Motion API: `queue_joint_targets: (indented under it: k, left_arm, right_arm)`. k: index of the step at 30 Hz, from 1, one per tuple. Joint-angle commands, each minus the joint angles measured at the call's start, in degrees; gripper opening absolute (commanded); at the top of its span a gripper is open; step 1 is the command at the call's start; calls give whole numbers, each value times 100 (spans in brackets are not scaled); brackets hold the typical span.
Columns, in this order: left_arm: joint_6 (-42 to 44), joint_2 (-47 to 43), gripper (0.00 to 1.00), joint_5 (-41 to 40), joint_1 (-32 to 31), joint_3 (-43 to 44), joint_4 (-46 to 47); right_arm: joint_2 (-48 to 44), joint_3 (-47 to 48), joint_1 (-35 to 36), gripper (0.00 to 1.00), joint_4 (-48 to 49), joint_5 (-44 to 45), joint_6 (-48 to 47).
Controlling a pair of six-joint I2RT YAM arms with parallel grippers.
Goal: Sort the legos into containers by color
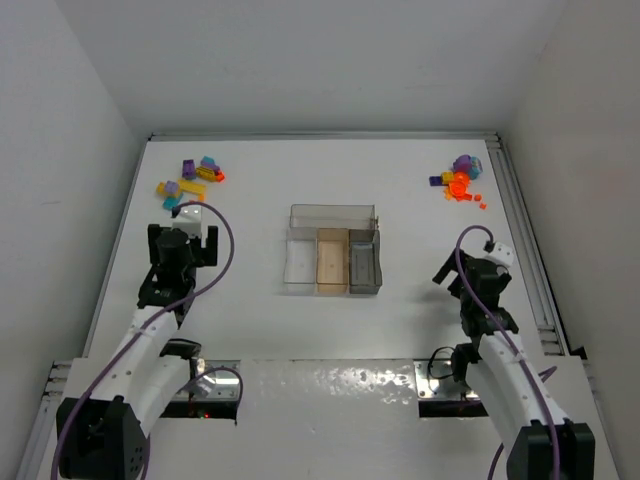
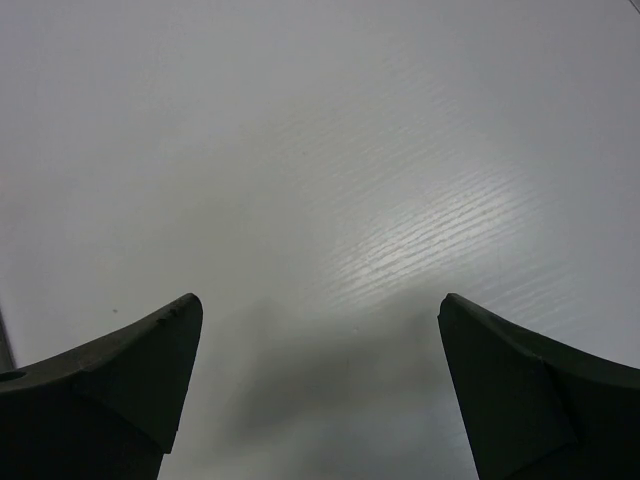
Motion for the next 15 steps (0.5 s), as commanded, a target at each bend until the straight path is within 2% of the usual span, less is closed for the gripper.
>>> queue_joint_targets:
  k: [1,4,6,8,9,10,11,12,13,14,15]
  left_arm:
    - [-224,-2,100,64,4,102,192]
    - [-103,104,100,370,4,252,-54]
    - [424,122,100,660,4,357,-264]
    - [871,165,100,1021,4,568,-528]
    - [978,253,100,1170,4,612,-555]
    - [1127,314,100,1537,4,778,-625]
    - [1181,385,100,1723,4,884,-774]
    - [1234,603,100,1917,4,998,-854]
    - [1252,736,100,2188,4,1226,-907]
    - [1121,876,100,2269,4,1341,-977]
    - [1033,1165,100,2322,4,1455,-995]
  right_arm:
    - [150,328,13,99,63,0,23]
    - [571,766,13,99,-245,-149,-196]
    - [1078,1283,13,99,-543,-281,-467]
    - [1554,2037,13,95,-911,-577,-705]
    - [1835,2338,13,89,-1096,-745,-837]
    - [2464,2724,13,68,-1316,-921,-1091]
    - [2801,3546,13,56,-1892,-1044,-1128]
    - [3118,3945,13,44,-2167,-1080,-1128]
    - [3425,4350,4,22,-2388,-950,-1076]
    - [3968,4972,13,16,-2677,-740,-971]
    - [4217,5221,4,15,-2767,-451,-848]
